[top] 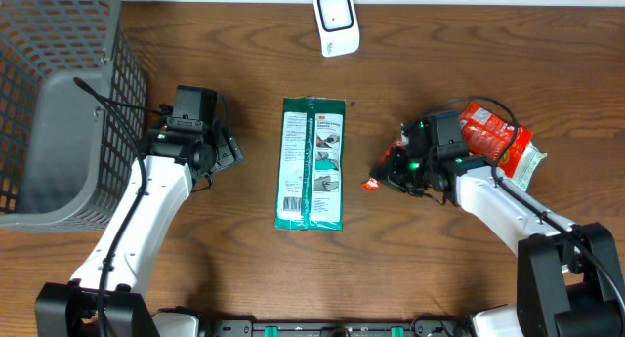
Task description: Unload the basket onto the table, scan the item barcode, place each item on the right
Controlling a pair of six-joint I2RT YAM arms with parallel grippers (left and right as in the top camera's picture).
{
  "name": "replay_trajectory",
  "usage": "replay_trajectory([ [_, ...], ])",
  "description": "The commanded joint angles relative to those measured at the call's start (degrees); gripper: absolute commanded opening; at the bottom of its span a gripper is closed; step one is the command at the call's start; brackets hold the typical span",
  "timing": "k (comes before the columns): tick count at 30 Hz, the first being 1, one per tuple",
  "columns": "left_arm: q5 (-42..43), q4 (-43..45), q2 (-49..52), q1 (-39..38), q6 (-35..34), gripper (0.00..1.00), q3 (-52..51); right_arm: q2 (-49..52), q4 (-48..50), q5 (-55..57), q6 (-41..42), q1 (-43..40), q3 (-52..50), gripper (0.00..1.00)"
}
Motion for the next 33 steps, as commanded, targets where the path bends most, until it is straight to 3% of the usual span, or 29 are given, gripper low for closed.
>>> replay_trajectory([
  [1, -0.3, -0.1, 0.3, 0.2, -0.9, 0.89, 0.6, -0.5, -1.7, 2.1, 2.3, -0.3, 0.4, 0.01],
  [8, -0.3, -0.1, 0.3, 0.2, -0.9, 0.89, 0.6, -0.5, -4.0, 1.5, 3.4, -0.5, 0.4, 0.01],
  [12, -0.3, -0.1, 0.3, 0.2, -0.9, 0.89, 0.6, -0.5, -7.0, 8.2, 4.7, 0.0, 0.2, 0.01],
  [23, -0.3, -0.1, 0.3, 0.2, -0.9, 0.89, 0.6, -0.5, -7.4, 28.0, 23.9, 7.1, -0.2, 0.01],
  [26, -0.3, -0.1, 0.3, 0.2, -0.9, 0.89, 0.6, -0.5, -5.2, 30.8, 28.5, 10.0, -0.2, 0.02],
  [33, -0.3, -0.1, 0.3, 0.2, -0.9, 0.89, 0.6, -0.5, 3.3, 30.8, 28.7, 15.2, -0.2, 0.01],
])
